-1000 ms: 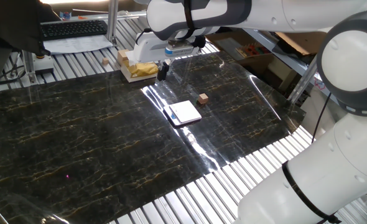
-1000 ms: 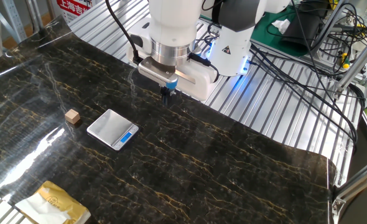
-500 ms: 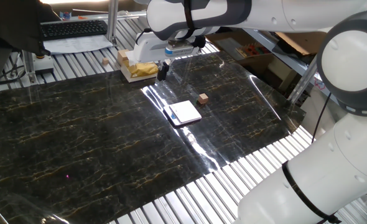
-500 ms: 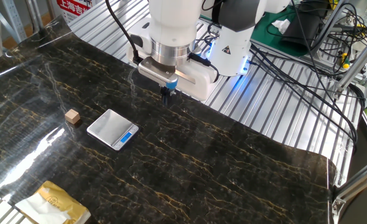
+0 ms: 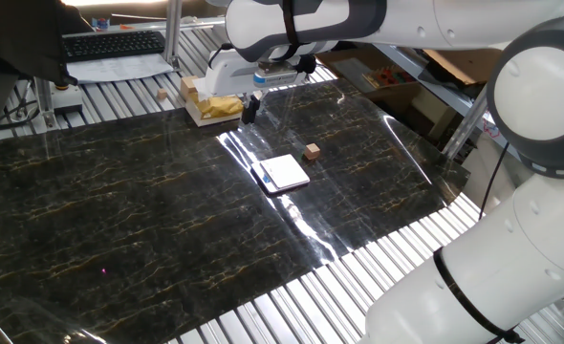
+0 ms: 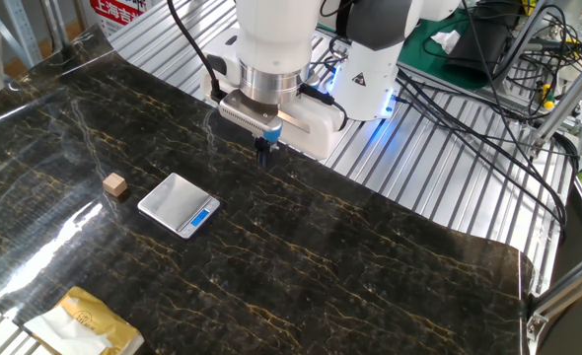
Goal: Place the block on the scale
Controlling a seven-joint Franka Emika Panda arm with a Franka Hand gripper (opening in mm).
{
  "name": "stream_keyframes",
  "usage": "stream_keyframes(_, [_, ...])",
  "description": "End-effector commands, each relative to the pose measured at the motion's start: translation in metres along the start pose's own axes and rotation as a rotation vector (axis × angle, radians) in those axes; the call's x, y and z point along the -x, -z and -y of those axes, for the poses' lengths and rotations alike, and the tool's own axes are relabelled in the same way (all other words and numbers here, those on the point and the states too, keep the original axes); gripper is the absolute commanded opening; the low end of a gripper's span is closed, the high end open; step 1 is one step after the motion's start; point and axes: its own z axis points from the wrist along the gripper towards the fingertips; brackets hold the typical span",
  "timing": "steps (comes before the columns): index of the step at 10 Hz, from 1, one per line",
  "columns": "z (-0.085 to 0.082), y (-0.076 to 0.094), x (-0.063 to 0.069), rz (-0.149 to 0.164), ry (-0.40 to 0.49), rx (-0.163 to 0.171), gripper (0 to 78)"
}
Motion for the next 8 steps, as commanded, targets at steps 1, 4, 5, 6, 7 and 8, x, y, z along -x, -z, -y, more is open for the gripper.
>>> stream_keyframes(1, [0.0000,0.0000,0.0000,-0.058,0.008,-0.001,0.0])
stream_keyframes(4, [0.0000,0.0000,0.0000,-0.057,0.034,-0.055,0.0])
stream_keyframes(5, [-0.0002,-0.0005,0.0001,-0.060,0.030,-0.054,0.0])
stream_keyframes(6, [-0.0002,-0.0020,0.0006,-0.061,0.025,-0.053,0.0])
stream_keyframes(7, [0.0004,-0.0032,0.0014,-0.063,0.024,-0.052,0.0])
stream_keyframes(8, [0.0018,-0.0046,0.0023,-0.065,0.025,-0.050,0.0])
